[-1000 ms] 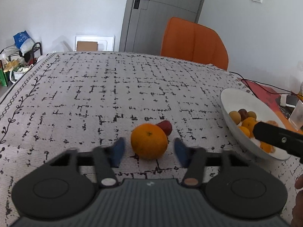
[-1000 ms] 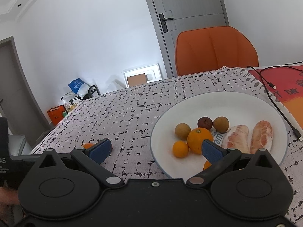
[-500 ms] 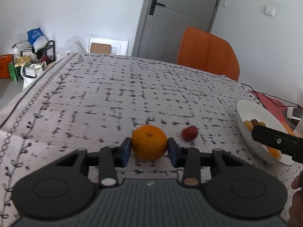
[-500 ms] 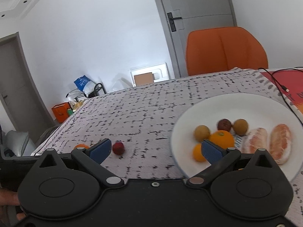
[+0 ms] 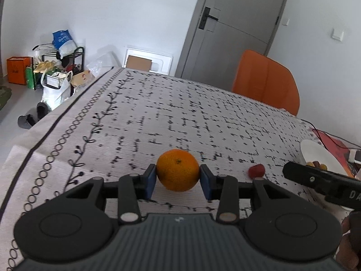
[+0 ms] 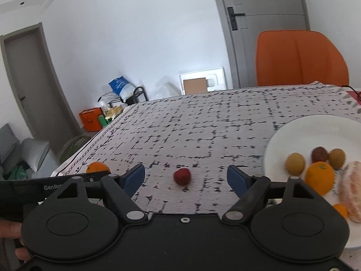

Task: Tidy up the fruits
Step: 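Grasp the red plum with the right gripper while the left holds the orange, then carry the orange and red plum onto the white plate and open both grippers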

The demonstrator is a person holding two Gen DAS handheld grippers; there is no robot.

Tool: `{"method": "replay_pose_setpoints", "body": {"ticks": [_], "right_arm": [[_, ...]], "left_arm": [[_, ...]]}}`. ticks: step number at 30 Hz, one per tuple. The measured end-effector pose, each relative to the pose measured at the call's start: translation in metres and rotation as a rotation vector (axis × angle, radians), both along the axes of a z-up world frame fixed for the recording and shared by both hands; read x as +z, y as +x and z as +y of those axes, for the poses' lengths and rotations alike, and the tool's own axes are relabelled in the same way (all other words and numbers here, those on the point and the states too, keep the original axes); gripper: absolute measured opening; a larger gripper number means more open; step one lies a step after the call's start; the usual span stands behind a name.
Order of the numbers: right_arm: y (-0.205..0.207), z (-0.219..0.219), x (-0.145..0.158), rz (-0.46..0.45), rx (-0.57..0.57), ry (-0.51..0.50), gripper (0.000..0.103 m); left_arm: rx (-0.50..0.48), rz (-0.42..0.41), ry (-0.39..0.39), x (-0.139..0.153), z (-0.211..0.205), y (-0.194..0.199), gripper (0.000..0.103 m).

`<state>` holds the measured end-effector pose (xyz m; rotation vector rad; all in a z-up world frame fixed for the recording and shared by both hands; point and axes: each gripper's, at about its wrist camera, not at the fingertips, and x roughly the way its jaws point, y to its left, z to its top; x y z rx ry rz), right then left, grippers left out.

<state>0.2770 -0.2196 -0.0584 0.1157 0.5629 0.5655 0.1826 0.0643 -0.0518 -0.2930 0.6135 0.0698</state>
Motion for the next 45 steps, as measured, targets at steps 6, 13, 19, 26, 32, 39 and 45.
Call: {"method": "replay_pose_setpoints", "body": {"ticks": [6,13,19,26,32,39,45], "right_arm": [[0.004,0.018,-0.004,0.008,0.029,-0.026,0.064],[0.015,0.033,-0.011,0.024,0.022,-0.085,0.052],[0.025,0.042,-0.02,0.048,0.024,-0.115,0.043],[0.023,0.048,-0.025,0.047,0.031,-0.155,0.021],[0.01,0.036,-0.017,0.033,0.036,-0.134,0.021],[-0.002,0.016,-0.005,0.014,0.022,-0.1,0.021],[-0.014,-0.005,0.009,-0.017,-0.004,-0.085,0.021]], "left_arm": [[0.037,0.002,-0.02,-0.001,0.02,-0.006,0.04],[0.068,0.002,-0.038,-0.002,0.038,-0.011,0.04],[0.082,-0.001,-0.051,-0.002,0.045,-0.011,0.04],[0.075,-0.004,-0.055,-0.001,0.046,-0.013,0.04],[0.052,-0.015,-0.051,0.002,0.035,-0.014,0.04],[0.001,-0.025,-0.034,0.007,0.013,-0.012,0.04],[-0.049,-0.052,-0.035,0.015,-0.01,-0.01,0.04]]}}
